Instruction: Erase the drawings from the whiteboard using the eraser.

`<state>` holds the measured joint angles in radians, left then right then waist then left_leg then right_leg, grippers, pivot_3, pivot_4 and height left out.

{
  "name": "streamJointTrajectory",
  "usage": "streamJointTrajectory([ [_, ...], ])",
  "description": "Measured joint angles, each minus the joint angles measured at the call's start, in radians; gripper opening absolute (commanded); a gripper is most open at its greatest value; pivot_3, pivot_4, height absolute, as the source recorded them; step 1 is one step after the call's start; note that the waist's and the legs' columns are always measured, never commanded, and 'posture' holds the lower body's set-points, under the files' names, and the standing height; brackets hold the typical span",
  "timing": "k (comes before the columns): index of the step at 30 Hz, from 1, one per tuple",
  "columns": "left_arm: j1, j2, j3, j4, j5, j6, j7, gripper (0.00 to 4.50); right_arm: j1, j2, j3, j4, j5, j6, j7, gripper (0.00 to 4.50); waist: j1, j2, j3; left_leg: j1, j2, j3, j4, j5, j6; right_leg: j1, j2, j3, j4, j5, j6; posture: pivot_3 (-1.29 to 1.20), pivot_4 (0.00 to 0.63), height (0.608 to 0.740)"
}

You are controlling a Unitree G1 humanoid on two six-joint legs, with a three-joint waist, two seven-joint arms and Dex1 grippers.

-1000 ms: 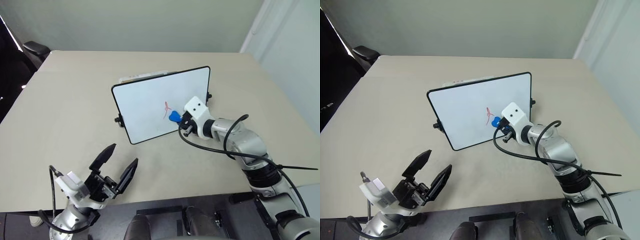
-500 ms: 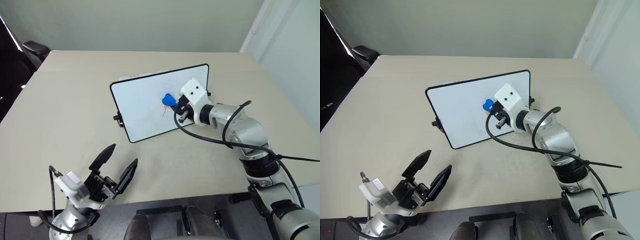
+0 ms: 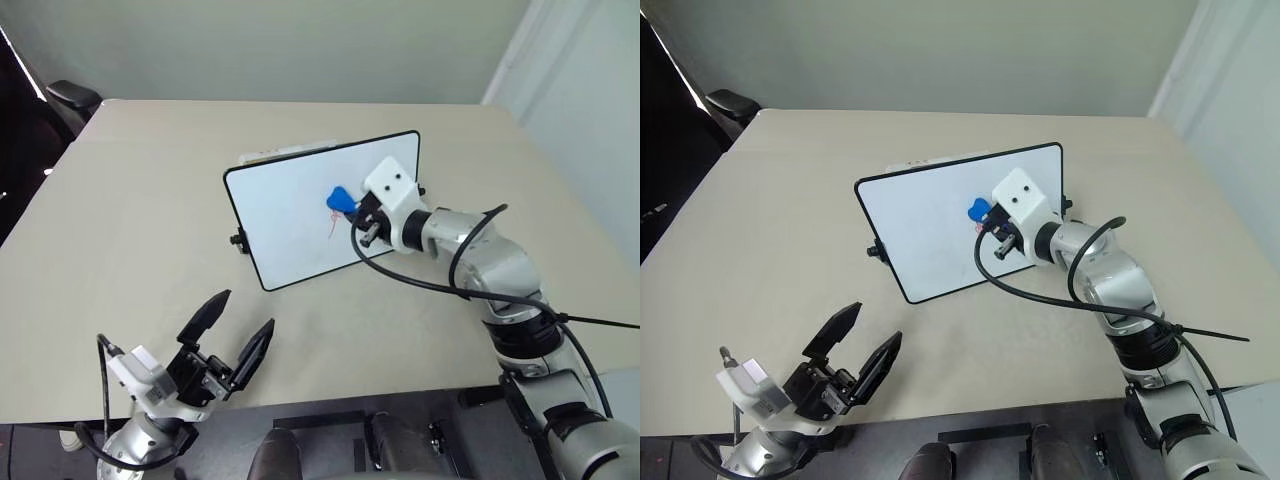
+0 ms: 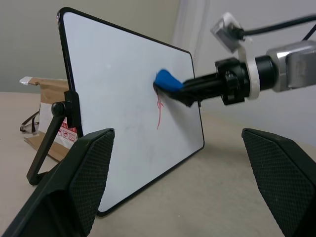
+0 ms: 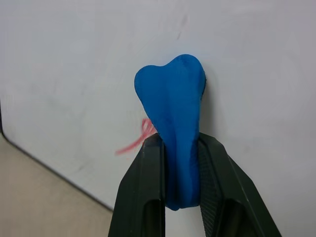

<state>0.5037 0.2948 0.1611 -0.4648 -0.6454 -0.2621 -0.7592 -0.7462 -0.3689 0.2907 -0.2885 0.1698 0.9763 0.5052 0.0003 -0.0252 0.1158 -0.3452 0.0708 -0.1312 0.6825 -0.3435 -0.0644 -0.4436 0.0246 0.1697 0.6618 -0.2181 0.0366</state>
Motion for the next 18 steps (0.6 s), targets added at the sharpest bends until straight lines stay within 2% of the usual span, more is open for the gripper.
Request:
streamJointTrajectory([
  [18, 0.013, -0.001, -0.001, -0.008, 0.001, -0.001, -0.004, 4.50, 0.061, -0.032, 0.076, 0.035, -0.017, 0.045, 0.014, 0.49, 0.000, 0.000, 0.000, 0.001, 0.000, 0.000, 0.000, 0.002, -0.003, 0.001, 0.000, 0.000, 0.000, 0.001, -0.001, 0.00, 0.150, 0.740],
])
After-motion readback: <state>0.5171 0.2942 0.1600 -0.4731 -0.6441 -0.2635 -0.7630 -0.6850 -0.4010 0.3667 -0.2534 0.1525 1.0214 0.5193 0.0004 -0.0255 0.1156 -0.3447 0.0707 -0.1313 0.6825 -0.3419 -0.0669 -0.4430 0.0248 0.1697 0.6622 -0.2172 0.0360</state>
